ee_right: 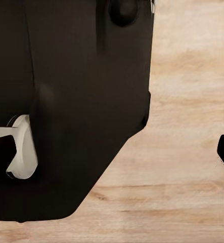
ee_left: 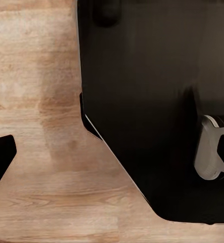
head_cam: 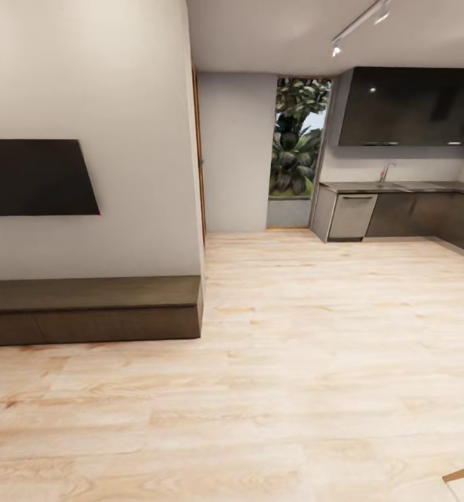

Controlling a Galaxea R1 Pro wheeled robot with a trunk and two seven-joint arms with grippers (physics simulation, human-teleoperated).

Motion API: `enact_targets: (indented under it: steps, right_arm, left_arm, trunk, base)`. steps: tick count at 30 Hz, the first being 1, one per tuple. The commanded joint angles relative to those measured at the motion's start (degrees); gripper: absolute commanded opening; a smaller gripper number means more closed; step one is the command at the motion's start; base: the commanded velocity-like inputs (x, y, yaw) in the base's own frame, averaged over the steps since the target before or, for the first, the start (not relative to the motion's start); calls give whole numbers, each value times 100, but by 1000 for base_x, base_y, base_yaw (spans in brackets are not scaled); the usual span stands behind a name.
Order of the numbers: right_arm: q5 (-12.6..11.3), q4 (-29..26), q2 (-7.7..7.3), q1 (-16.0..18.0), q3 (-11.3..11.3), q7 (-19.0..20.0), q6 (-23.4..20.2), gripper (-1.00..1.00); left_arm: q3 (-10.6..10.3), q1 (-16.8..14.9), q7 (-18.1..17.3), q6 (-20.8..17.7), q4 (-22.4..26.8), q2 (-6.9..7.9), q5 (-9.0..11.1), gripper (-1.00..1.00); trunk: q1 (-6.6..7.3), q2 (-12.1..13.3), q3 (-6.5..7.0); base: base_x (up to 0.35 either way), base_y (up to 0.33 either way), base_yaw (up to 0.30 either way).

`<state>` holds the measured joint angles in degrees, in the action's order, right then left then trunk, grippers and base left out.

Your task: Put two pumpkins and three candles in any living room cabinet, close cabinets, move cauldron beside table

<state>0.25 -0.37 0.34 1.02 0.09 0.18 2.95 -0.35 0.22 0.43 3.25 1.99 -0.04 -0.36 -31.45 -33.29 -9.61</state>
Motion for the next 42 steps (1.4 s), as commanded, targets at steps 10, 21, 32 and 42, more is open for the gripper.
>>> enact_targets:
  steps: [10, 21, 32, 42]
  right_arm:
    - [3, -205, -7, 9, -3, -33, -34, 100]
    - [-31, -3965, -8, 431, -19, -775, -3089, 100]
    - [-73, -3702, 3, 1181, 2, -816, -3076, 100]
    - [-49, -3673, 53, 1199, 58, -687, -2687, 100]
  left_arm:
    - [15, -130, -17, -287, 1270, -4, 66, 100]
    - [51, -1702, 17, -3756, 3351, 11, 77, 100]
    - [68, -2131, 13, -3429, 3331, 3, 189, 100]
    - [100, -2133, 11, -2908, 3094, 38, 549, 100]
  trunk:
    - [-5, -6, -8]
    - [-5, -6, -8]
    - [-5, -6, -8]
    - [-5, -6, -8]
  base:
    - [314, 0, 0]
    - [304, 0, 0]
    - [321, 0, 0]
    - [313, 0, 0]
